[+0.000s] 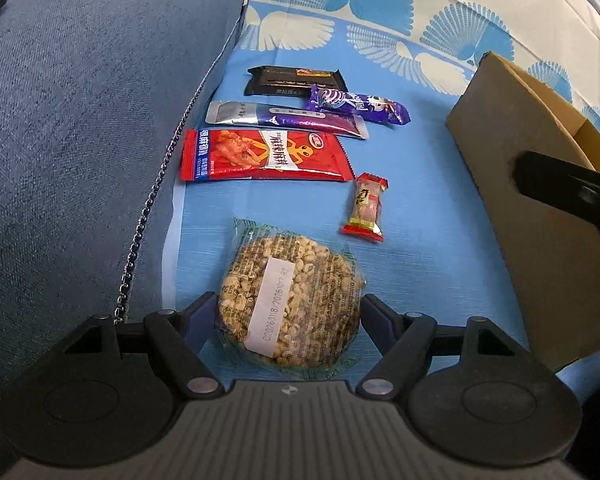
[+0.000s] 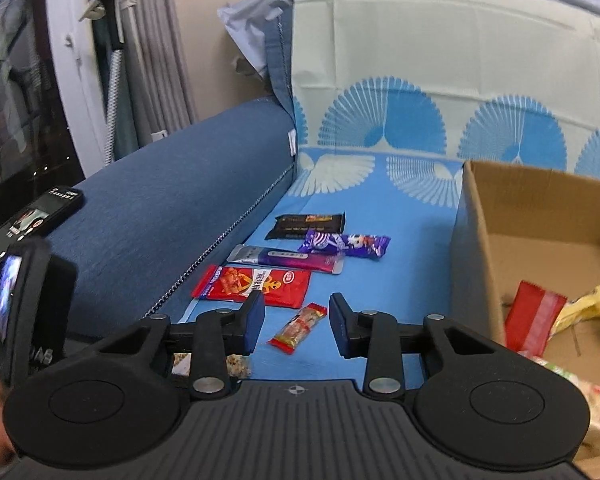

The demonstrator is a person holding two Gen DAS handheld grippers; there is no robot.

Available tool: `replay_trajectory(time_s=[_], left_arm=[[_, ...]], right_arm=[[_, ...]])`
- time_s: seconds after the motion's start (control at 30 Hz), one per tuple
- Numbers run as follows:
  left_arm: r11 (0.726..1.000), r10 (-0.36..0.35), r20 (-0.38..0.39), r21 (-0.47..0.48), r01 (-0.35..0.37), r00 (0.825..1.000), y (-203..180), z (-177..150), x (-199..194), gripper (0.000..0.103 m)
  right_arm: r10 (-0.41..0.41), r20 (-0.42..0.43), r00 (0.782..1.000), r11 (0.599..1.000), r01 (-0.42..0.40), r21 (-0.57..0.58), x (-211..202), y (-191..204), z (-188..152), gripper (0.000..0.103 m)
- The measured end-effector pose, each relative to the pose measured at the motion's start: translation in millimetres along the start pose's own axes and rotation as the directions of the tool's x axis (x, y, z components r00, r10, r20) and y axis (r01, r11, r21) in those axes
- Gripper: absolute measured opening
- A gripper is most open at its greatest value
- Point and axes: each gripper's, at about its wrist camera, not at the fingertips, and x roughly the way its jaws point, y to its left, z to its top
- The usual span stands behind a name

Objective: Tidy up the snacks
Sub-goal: 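Grasp the small red-wrapped candy bar with the right tool while the left tool holds the peanut bag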

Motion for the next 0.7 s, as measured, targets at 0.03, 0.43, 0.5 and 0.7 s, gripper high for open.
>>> replay_trajectory(time_s=[0.03, 0.43, 0.5, 0.7], left_arm=[[1.0, -0.005, 0.002, -0.004, 0.005, 1.0, 0.6, 0.1, 0.0, 0.081], [0.997, -0.072, 0.011, -0.022, 0.072, 0.997, 10.8, 0.7, -3.1, 0.081], [0.997, -0.079, 0.01, -0.018, 0.079, 0.997, 11.4, 0.6, -3.5, 0.081], [0.996, -0.09, 0.014, -0.025, 0.091, 0.996, 13.0, -0.7, -3.6, 0.081]], right_arm=[[-0.007, -0.013, 1.0, 1.0, 0.007, 0.014, 5.5, -0.1, 1.9, 0.037], [-0.077, -0.257, 0.963, 0.974, 0.128, 0.188, 124.4, -3.0, 5.1, 0.038], [-0.082, -0.304, 0.949, 0.971, 0.145, 0.189, 141.9, 0.9, 2.8, 0.038], [-0.177, -0.365, 0.914, 0.976, 0.211, 0.056, 161.5, 16.2, -1.5, 0.018]])
